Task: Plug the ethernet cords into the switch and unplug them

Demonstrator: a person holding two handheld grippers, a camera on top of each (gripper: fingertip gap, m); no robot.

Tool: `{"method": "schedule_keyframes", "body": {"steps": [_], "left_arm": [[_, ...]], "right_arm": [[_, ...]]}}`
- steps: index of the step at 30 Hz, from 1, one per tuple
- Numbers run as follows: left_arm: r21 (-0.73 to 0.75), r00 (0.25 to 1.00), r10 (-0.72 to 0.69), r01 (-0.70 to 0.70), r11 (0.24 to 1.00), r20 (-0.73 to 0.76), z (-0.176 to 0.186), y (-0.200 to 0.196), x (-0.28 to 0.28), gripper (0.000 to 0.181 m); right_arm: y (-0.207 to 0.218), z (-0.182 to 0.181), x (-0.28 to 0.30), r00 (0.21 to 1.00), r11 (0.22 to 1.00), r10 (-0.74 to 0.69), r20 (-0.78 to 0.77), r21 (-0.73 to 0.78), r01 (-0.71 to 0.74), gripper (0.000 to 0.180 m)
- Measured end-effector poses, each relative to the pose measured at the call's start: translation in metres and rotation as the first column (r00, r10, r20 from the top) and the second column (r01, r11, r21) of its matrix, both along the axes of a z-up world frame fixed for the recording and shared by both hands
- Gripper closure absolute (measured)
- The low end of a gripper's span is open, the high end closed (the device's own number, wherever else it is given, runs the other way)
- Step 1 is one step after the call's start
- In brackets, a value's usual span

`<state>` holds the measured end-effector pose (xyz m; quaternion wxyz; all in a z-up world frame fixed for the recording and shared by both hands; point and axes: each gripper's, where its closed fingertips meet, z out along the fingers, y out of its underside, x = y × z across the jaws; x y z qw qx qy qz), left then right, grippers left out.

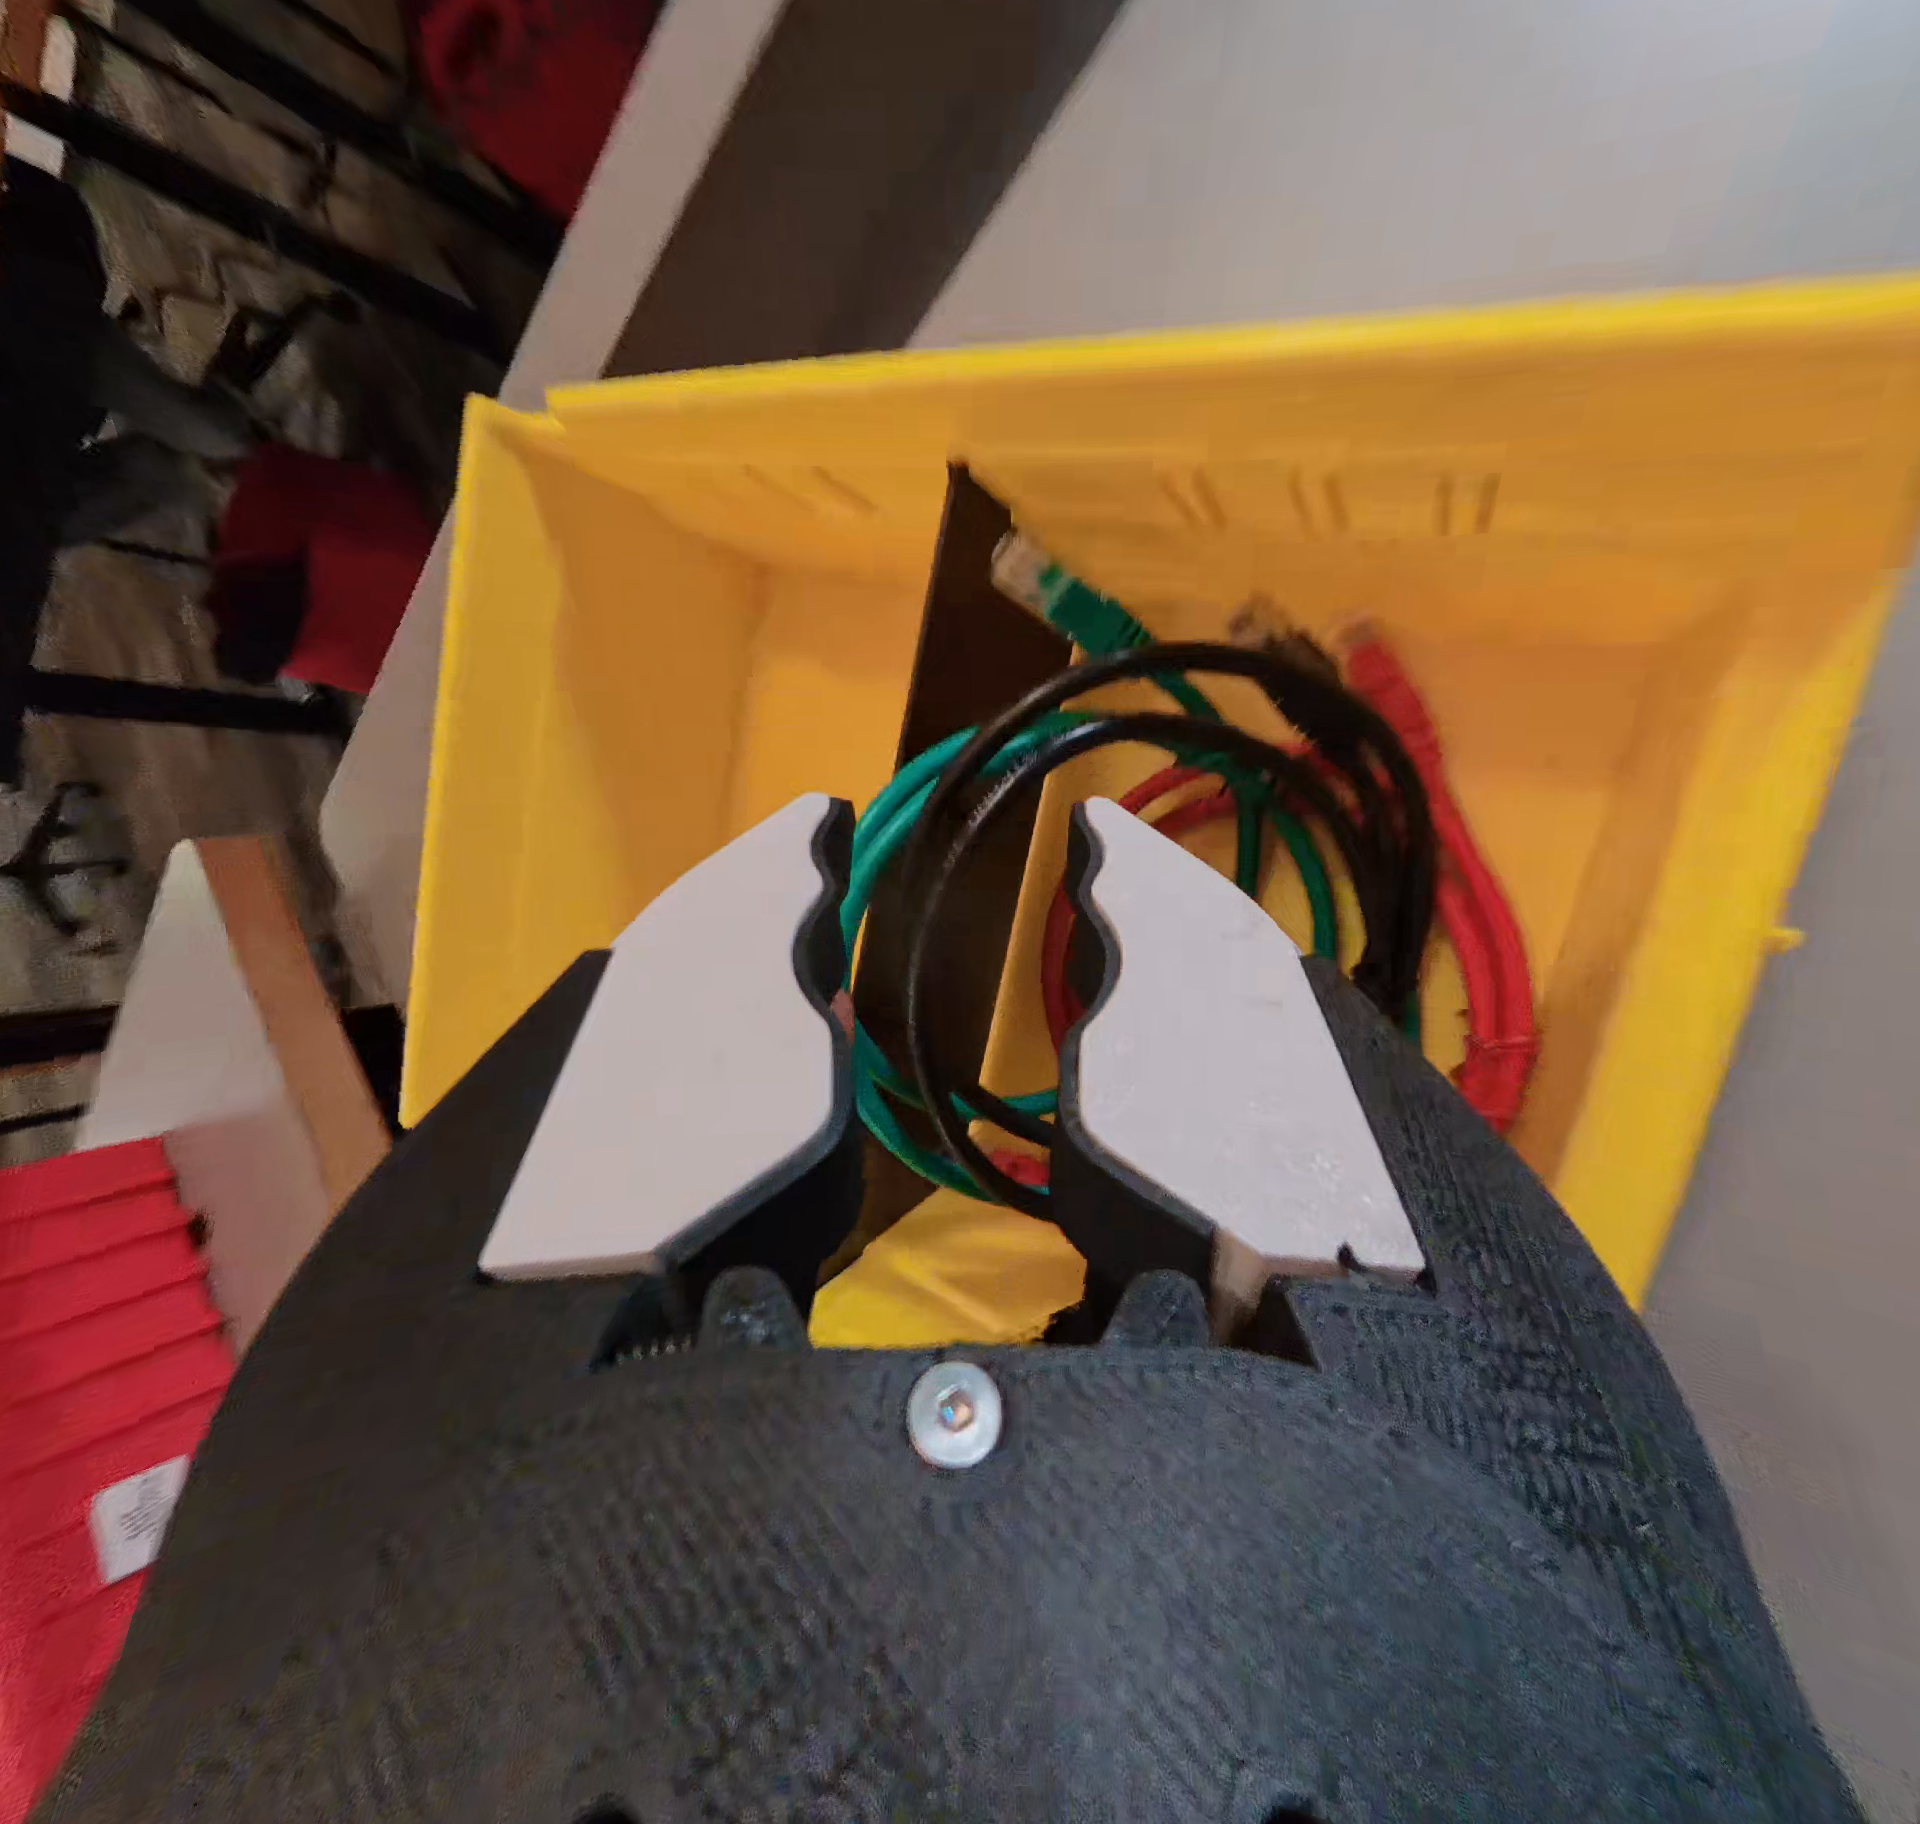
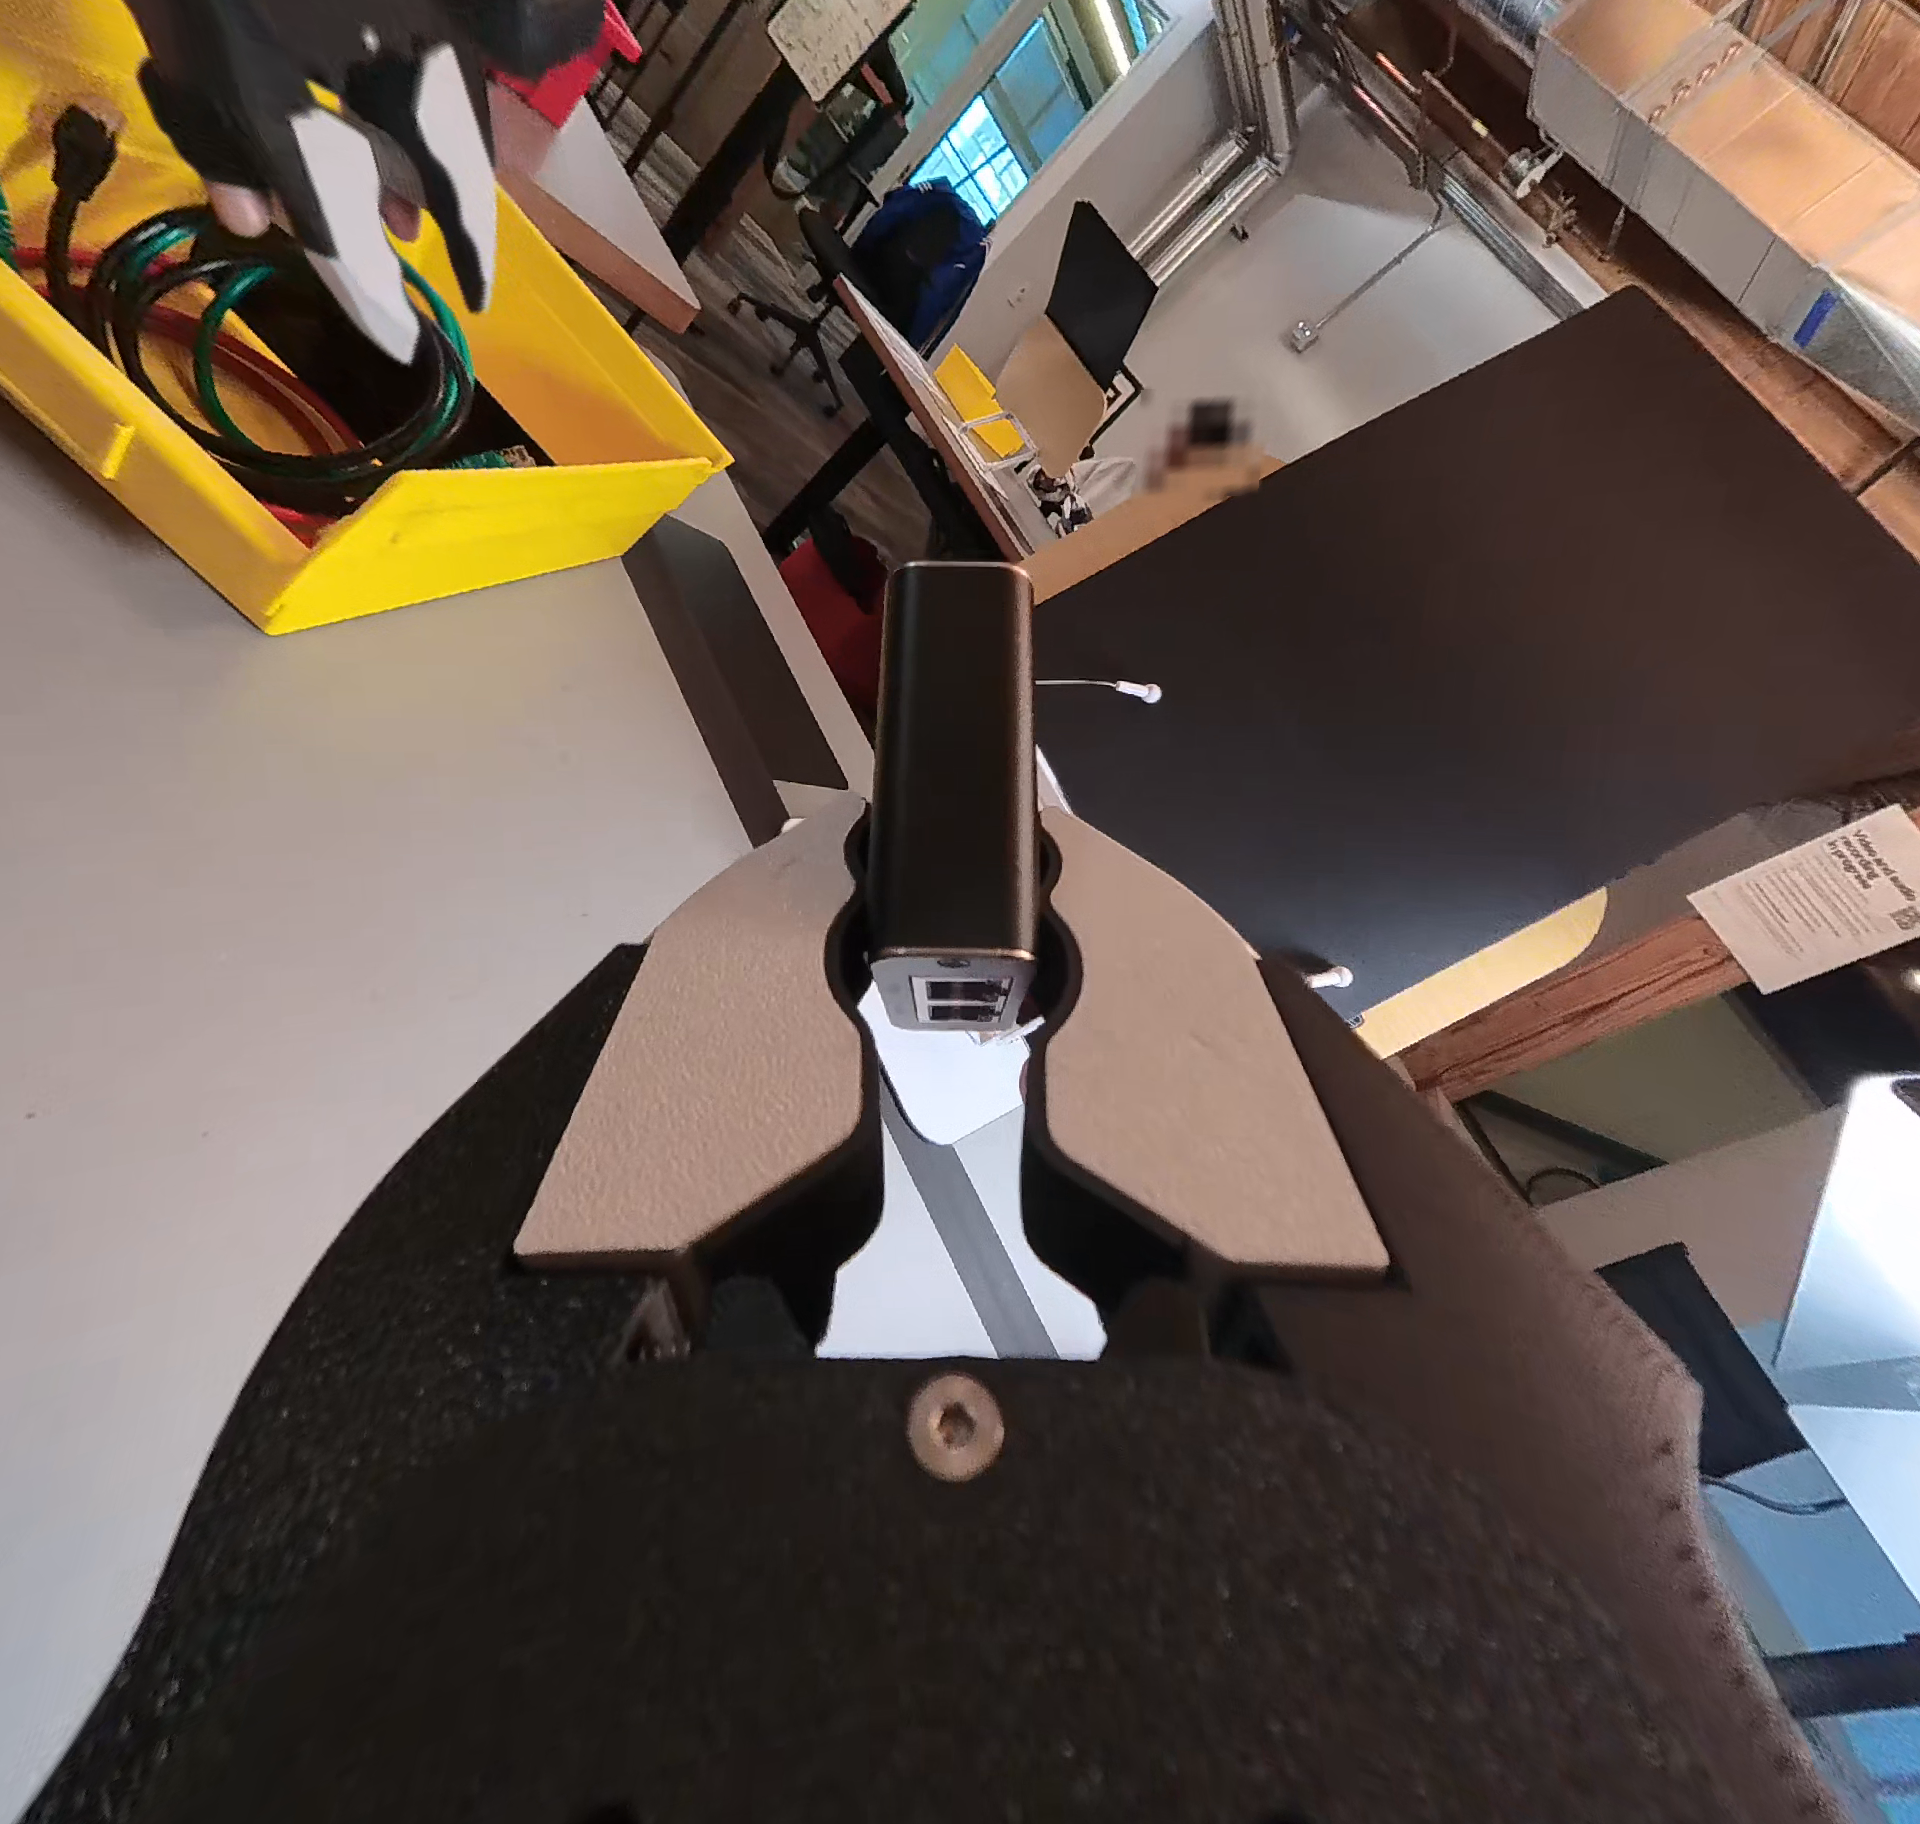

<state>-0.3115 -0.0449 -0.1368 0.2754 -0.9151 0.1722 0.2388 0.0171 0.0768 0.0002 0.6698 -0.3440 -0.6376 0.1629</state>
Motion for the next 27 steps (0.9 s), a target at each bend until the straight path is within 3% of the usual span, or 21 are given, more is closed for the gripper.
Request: {"method": "schedule_keyframes", "body": {"steps": [1,4,8,15,27], "left_arm": [[-0.030,0.999,0.008,-0.010,1.000,-0.046,-0.005,0.000,-0.005,0.141],[-0.081,0.989,0.035,-0.047,0.996,-0.142,-0.016,0.000,-0.017,0.153],[-0.005,0.978,0.062,-0.064,0.998,-0.198,0.002,0.002,-0.024,0.169],[0.123,0.981,0.088,-0.067,0.990,-0.173,0.042,-0.010,-0.024,0.172],[0.093,0.989,0.076,-0.064,0.994,-0.129,0.030,-0.011,-0.025,0.168]], "right_arm": [[0.000,0.000,0.000,1.000,1.000,-0.003,0.002,0.004,0.003,0.154],[0.002,0.001,0.001,1.000,1.000,-0.002,-0.004,-0.006,0.002,0.154],[0.004,0.006,0.005,1.000,1.000,-0.008,-0.018,-0.011,0.008,0.154],[0.004,0.007,0.005,1.000,0.999,0.004,-0.028,-0.045,-0.005,0.154],[0.004,0.002,0.002,1.000,0.999,0.008,-0.015,-0.054,-0.009,0.154]]}}
